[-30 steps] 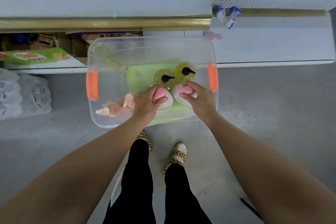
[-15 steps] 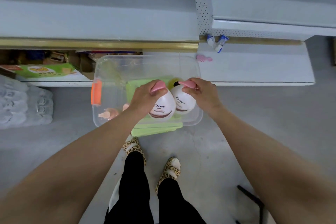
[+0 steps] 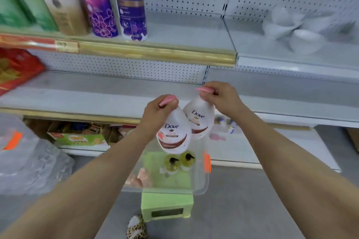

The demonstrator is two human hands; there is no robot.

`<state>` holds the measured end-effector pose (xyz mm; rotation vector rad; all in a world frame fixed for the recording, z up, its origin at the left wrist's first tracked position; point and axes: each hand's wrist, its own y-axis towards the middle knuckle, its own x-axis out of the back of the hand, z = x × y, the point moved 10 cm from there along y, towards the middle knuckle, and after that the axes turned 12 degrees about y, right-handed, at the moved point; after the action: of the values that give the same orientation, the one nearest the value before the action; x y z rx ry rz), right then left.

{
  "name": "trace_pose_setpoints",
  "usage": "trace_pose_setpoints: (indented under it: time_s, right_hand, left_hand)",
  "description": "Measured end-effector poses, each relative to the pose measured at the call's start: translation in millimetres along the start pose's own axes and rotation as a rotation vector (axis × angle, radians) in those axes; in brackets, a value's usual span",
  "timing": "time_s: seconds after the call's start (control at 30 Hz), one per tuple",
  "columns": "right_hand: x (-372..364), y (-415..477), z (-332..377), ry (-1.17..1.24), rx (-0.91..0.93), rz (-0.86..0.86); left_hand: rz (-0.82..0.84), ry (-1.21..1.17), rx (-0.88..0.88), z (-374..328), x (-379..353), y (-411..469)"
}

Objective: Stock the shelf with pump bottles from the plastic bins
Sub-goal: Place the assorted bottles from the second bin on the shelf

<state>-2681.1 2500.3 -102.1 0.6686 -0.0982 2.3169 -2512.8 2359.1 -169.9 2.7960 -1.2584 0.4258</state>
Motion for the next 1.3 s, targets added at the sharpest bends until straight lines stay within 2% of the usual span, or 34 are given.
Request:
trace_pose_setpoints:
  time_s: [0.17,0.3,0.6,0.83,1.13,1.3]
  right_hand:
    - [28,43,100,0.047,0.194,0.052]
    - [35,75,160,0.101,0.276,0.116]
    - [38,159,244,0.048,0.391,0.097]
    - [14,225,260,0.001,0.389,0.090]
    - [-18,264,227,0.005,0.312,0.061]
    - [-37,263,208,-0.252,0.257,0.147]
  left_hand:
    - [-0.065,-0.124,-0.005,-63,43,14]
    - [-0.100,-0.176,-0.032,-99,73,29]
    - [-0.091,-0.204,-0.078,-144,117,76]
    - [-0.033,-0.189,-0.131,-162,140,106]
    - [-0.041,-0.157,-0.133,-157,165,131]
    - [-0.060,-0.159,-0.132,-147,171,139]
